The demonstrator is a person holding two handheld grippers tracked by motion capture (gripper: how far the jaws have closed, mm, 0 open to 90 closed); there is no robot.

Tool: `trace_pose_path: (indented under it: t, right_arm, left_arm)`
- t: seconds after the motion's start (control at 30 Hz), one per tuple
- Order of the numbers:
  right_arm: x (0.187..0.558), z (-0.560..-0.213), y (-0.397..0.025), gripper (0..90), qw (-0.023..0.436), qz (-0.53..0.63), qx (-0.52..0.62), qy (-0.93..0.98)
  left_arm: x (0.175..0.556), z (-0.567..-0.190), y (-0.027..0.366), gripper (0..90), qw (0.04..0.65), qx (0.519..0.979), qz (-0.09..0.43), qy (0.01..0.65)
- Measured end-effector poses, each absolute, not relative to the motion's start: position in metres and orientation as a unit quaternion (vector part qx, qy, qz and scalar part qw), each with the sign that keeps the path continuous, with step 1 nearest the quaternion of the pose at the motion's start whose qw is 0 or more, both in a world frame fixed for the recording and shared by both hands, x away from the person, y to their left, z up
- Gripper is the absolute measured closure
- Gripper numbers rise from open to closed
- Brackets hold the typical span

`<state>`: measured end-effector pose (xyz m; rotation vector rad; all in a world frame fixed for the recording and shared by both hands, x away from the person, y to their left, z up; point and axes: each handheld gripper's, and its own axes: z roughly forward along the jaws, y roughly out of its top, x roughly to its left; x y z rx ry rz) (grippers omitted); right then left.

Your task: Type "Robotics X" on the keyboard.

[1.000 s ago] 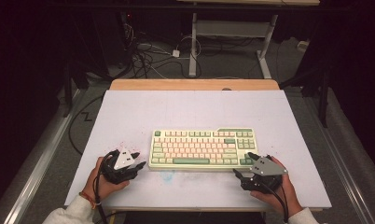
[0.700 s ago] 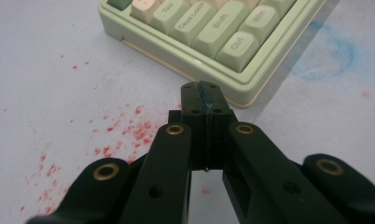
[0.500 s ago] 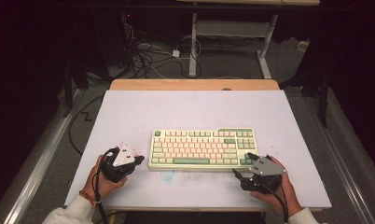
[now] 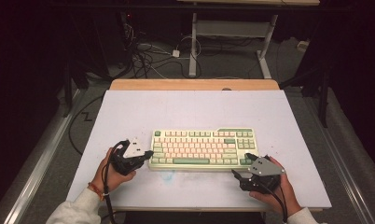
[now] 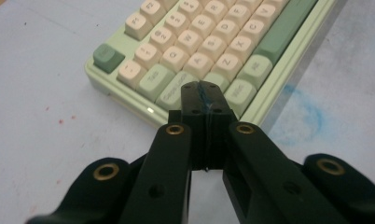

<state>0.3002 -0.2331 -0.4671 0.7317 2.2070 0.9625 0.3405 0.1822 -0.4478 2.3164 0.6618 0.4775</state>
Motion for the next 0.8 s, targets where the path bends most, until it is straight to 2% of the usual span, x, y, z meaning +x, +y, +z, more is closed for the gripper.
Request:
trace_pose_path:
  t: [0.5, 0.8]
  right_arm:
    - [0.301, -0.47, -0.232, 24.8, 0.303, 0.359, 0.275, 0.839]
    - [0.301, -0.47, -0.232, 24.8, 0.301, 0.357, 0.272, 0.842]
  left_arm:
    - [0.37, -0.447, 0.137, 87.9, 0.311, 0.909, 0.159, 0.225]
    - [0.38, -0.452, 0.121, 87.9, 0.294, 0.915, 0.164, 0.222]
